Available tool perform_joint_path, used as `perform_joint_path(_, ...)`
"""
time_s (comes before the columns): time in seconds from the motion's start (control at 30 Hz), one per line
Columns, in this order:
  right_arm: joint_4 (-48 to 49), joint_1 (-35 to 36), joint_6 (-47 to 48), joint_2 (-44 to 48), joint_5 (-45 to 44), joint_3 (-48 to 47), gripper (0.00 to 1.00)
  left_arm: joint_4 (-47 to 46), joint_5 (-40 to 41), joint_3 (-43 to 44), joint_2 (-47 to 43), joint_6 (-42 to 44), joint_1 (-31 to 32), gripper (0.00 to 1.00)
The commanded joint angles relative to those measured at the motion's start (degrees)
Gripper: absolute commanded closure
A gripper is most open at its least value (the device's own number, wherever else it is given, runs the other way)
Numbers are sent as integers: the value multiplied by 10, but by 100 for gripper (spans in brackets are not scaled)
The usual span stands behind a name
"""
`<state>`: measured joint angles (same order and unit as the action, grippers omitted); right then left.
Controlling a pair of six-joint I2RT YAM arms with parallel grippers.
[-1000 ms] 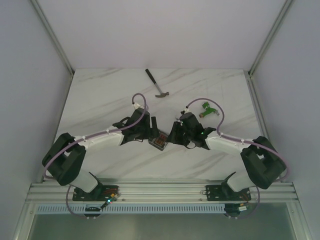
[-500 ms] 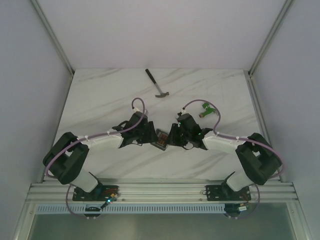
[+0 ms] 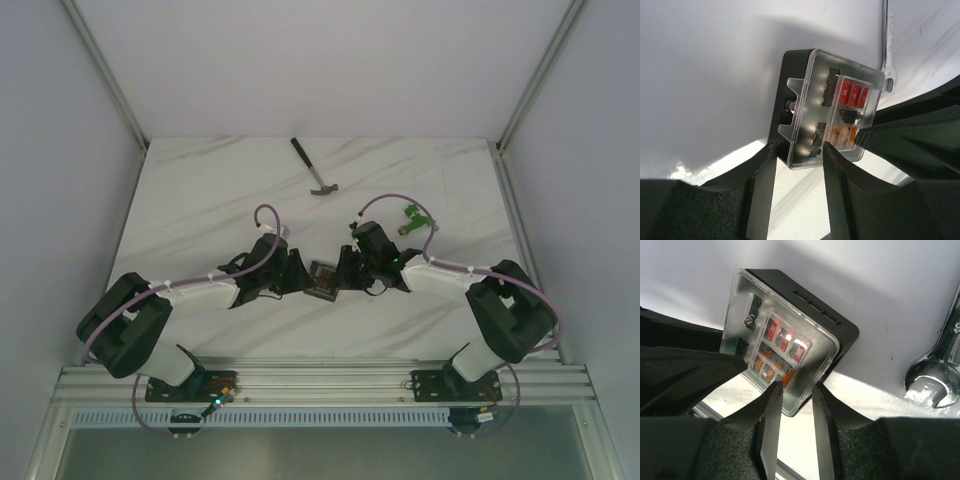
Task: Snap on the fuse box
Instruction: Close the fuse box cover on the fuse box base.
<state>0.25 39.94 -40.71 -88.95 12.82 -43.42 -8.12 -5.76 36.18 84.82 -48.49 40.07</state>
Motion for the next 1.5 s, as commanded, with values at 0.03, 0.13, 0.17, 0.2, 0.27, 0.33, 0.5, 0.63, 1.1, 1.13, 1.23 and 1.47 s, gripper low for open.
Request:
perform_joint_path(0.03, -70, 10, 63, -52, -6, 3, 68, -27, -52, -45, 12, -47, 29, 58)
perform_joint_path(0.13, -89, 10, 76, -49, -23, 0, 68, -44, -55, -55, 21, -67, 43, 64)
perform_joint_path(0.17, -96, 10, 80, -47, -32, -3, 67, -49, -56, -57, 25, -74, 49, 64)
perform_joint_path(0.2, -101, 10, 86, -44, -37, -7, 67, -52, -57, -60, 26, -79, 54, 65)
perform_joint_path(0.27, -106, 10, 96, -32, -48, -11, 66, -56, -55, -68, 19, -88, 61, 65)
perform_joint_path(0.33, -108, 10, 108, -19, -54, -18, 65, -58, -50, -78, -3, -95, 62, 64)
perform_joint_path(0.5, -116, 9, 135, 16, -55, -35, 58, -41, -42, -85, -79, -95, 61, 57)
perform_joint_path(0.63, -118, 0, 148, 40, -61, -46, 54, 25, 9, -57, -111, -56, 43, 46)
perform_joint_path(1.1, -5, -67, 168, -3, 63, -63, 55, 17, -2, 29, -9, 34, -36, 42)
perform_joint_path(1.13, 3, -70, 167, -12, 71, -63, 55, 12, -6, 28, -2, 34, -41, 43)
perform_joint_path(1.23, 23, -76, 165, -29, 91, -65, 55, -1, -19, 23, 12, 35, -54, 46)
perform_joint_path(1.47, 39, -77, 169, -70, 121, -70, 58, -45, -66, 5, 41, 25, -65, 53)
